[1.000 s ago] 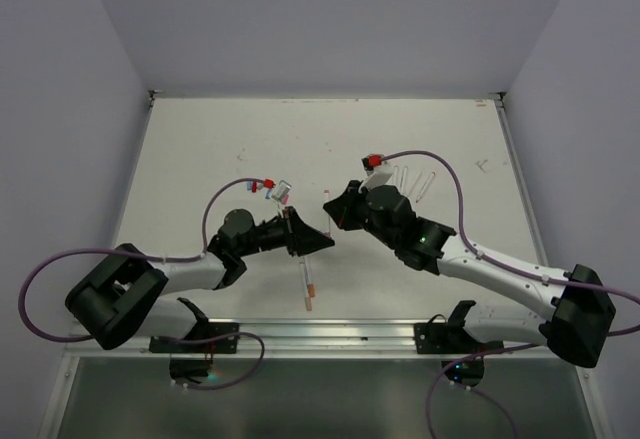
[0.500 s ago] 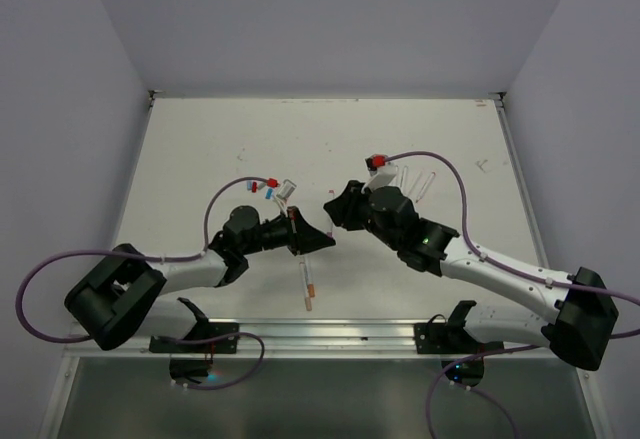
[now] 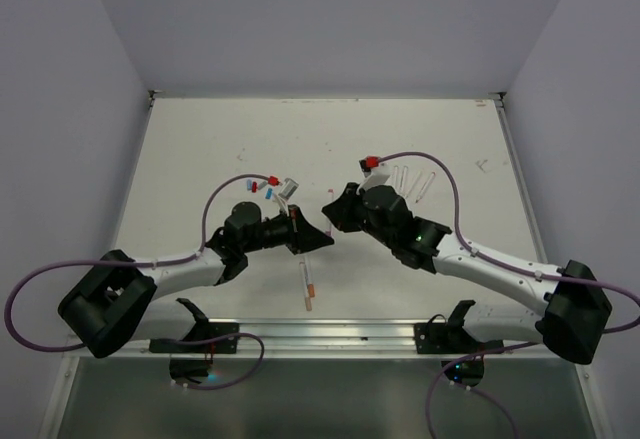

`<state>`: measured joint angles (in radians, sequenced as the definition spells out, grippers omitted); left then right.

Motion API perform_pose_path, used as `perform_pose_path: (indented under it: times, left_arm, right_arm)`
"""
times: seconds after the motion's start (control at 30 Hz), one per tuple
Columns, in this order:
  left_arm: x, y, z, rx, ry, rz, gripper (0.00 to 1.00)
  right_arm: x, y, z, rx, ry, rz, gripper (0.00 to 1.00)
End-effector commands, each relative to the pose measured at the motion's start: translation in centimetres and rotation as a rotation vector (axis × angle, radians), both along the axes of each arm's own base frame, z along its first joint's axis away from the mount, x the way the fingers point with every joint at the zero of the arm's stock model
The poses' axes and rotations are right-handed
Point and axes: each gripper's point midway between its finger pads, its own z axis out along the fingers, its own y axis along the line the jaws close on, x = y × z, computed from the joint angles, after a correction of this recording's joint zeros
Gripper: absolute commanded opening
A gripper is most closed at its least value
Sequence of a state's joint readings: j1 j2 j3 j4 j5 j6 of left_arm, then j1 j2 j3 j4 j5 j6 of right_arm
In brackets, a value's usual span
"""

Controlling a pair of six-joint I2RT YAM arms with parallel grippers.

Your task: Open the pen caps

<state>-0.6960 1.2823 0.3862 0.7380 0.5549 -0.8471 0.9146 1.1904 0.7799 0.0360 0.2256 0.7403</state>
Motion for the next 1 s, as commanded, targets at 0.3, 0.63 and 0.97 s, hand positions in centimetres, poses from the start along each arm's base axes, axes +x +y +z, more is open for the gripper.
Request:
perform_pose_path:
  times: [0.3, 0.63, 0.97]
  left_arm:
    - [0.1, 0.6, -0.7, 0.066, -0.063, 0.017, 0.00]
    - [0.1, 1.5, -2.8, 0.150, -0.058, 0.052, 0.00]
    - [0.1, 1.8, -3.9, 0.181, -0.046, 0.056, 0.00]
  right_arm:
    - [3.2, -3.4, 3.3, -0.055, -0.091, -0.219, 0.00]
    - [8.6, -9.3, 7.7, -0.033, -0.161, -0.433, 0.00]
    - [10.6, -12.6, 9.2, -0.032, -0.178, -0.501, 0.00]
